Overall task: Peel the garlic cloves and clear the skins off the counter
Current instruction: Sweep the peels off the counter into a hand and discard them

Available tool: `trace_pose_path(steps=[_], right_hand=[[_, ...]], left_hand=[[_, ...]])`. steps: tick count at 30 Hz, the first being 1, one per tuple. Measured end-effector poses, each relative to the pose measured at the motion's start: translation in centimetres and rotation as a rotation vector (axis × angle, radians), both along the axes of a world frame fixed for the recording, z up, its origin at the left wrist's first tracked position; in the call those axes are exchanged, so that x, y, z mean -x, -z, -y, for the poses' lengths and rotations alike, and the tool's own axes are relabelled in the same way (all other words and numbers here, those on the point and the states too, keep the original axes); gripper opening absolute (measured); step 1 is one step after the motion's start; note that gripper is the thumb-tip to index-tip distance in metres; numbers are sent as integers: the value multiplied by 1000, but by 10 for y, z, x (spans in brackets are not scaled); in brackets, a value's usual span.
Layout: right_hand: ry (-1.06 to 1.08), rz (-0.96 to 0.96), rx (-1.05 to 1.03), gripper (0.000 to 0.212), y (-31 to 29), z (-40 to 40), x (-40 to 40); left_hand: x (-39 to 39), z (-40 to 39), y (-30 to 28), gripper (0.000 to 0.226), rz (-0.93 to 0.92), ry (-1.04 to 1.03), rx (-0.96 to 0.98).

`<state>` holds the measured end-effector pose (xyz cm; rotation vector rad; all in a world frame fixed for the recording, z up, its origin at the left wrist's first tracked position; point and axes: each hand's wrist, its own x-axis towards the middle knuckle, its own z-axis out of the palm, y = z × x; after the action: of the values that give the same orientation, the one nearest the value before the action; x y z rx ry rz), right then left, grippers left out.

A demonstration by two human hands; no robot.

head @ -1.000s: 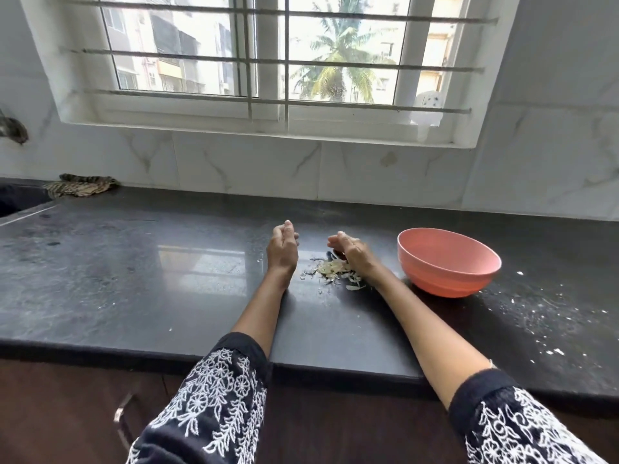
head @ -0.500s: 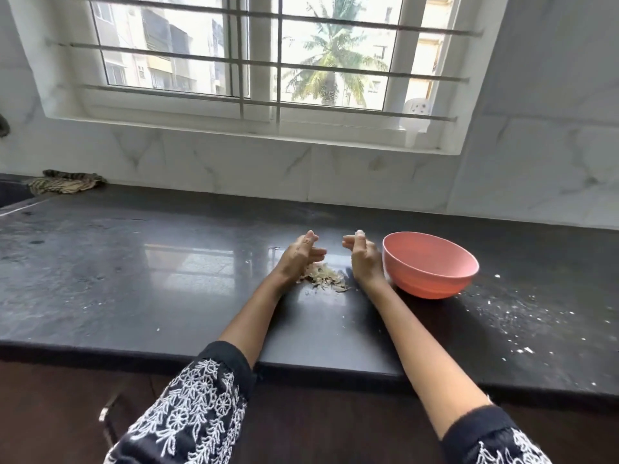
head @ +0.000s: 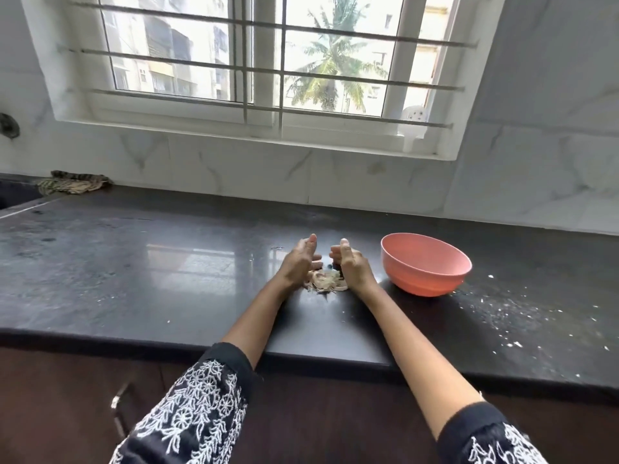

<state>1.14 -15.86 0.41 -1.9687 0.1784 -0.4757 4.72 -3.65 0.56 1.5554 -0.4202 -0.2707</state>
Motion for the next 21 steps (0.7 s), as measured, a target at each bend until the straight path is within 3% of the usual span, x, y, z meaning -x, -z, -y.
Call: trace_pose_path(steps=[3,7,12,14,18,21], right_hand=[[-54,19,-33,50,1,-2,1],[-66,7,-49,50,-1,0,-3],[-197,-20,-152,49,-5,-4,-1],[-157,38,-195,49,-5,2,-4],[-164,-14,-109,46,2,6,-6],[-140,23,-133,45,1,2,0]], left_hand=[[0,1,-1,41,106,-135,51],[-21,-17,1,49,409,-490,-221],[-47,-20,6,62,345,-364,-690],[-47,-13,6,56,342,-296,-587],[-31,-7,4,42,173,-153,-58],[-26,-14,3,45,176,-229,-20]])
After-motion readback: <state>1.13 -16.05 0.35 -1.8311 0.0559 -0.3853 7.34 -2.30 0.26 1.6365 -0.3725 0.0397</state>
